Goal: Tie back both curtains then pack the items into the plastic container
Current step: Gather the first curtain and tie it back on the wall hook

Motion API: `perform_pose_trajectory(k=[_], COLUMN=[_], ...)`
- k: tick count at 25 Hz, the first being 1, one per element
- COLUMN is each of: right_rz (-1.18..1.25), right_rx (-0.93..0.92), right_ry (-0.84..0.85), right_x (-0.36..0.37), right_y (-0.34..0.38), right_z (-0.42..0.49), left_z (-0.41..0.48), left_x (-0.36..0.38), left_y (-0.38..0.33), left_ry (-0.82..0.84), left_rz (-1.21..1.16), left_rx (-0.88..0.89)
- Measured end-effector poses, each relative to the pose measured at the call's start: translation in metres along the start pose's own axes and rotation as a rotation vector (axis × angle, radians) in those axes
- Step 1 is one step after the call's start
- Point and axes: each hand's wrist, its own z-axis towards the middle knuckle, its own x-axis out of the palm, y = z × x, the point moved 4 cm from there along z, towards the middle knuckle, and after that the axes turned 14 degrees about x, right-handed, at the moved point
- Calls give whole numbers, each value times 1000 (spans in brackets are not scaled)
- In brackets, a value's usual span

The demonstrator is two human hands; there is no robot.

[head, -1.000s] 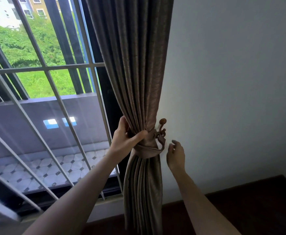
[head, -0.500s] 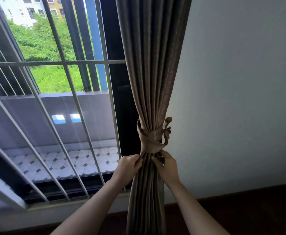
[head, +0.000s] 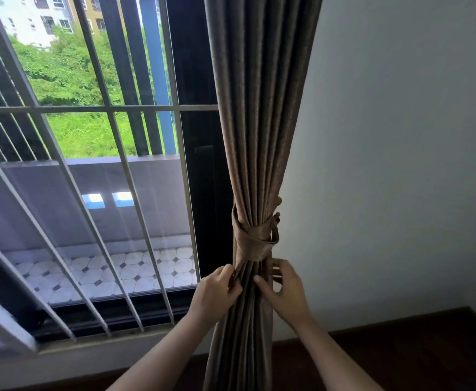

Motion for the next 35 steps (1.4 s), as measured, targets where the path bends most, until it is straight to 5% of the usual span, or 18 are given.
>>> perform_pose_trajectory(k=[7, 16, 23, 25, 27, 30, 32, 35], right_rz=[-356, -89, 128, 22, -73, -335, -544, -754], right_rx=[53, 86, 246, 200, 107, -308, -495, -475], right_ry=[296, 80, 379, 373, 198, -8, 76, 249], right_x=[13, 5, 14, -3, -35, -78, -84, -78], right_y=[4, 12, 16, 14, 24, 69, 105, 129], right_z=[11, 11, 33, 38, 46, 58, 67, 75], left_z=[-3, 2, -15, -10, 3, 40, 72, 96], left_x=[18, 2, -12, -14, -37, -83, -98, -100], left_y=[15, 12, 6, 8, 2, -15, -21, -15], left_ry=[187, 172, 115, 120, -69, -278, -186, -14], left_rz=[44, 20, 110, 66, 28, 30, 118, 125], left_rx=[-135, -182, -2, 11, 101, 285, 377, 327])
